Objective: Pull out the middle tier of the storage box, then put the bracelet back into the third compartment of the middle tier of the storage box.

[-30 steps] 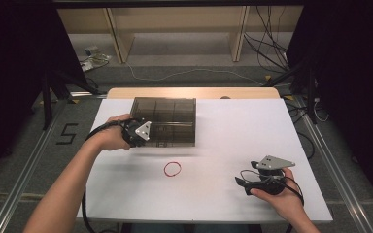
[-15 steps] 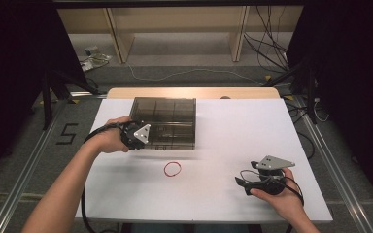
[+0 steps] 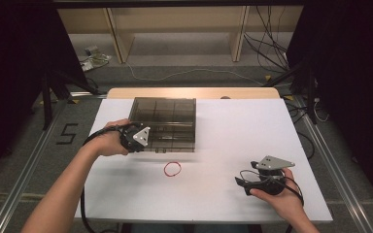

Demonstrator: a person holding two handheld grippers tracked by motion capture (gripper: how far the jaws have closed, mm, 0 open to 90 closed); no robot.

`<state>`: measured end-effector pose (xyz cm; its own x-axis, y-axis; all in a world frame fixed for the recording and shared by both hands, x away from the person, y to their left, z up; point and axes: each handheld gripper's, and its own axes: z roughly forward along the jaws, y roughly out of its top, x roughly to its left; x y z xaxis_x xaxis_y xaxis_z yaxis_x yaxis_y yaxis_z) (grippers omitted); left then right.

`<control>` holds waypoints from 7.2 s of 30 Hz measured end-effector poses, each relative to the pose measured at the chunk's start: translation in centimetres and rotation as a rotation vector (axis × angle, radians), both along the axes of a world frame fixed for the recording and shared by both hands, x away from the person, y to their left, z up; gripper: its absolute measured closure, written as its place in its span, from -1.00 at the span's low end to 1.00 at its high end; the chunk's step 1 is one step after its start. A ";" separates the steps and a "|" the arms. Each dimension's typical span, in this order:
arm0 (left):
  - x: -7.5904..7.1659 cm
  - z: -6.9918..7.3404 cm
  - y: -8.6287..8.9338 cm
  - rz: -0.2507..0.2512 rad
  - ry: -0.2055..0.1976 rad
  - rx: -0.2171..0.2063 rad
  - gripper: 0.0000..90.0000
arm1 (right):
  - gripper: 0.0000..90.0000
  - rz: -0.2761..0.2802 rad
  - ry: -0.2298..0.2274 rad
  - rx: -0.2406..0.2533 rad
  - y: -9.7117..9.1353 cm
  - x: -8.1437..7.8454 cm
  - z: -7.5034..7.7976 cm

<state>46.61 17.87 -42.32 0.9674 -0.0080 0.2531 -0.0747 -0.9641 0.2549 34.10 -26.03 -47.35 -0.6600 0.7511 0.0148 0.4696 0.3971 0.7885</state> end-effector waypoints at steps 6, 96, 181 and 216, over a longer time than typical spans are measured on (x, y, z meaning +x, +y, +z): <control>-0.3 0.0 0.0 0.000 0.003 -0.001 0.89 | -0.63 0.001 -0.001 0.001 0.0 0.0 0.0; -4.5 0.2 -0.3 0.228 -0.141 -0.331 -0.54 | -0.63 0.000 -0.002 0.003 -0.1 0.0 0.1; -11.9 -4.8 -4.6 0.292 -0.026 -0.547 -0.54 | -0.63 -0.004 -0.008 0.021 -0.5 0.3 0.2; -8.1 -6.4 -7.0 0.396 0.117 -0.539 0.16 | -0.63 0.005 -0.006 0.016 -0.4 0.5 0.1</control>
<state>38.51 10.87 -48.73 0.8926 0.4506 0.0157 0.3152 -0.6486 0.6928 34.59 -26.40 -47.27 -0.6637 0.7476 0.0230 0.4629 0.3864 0.7978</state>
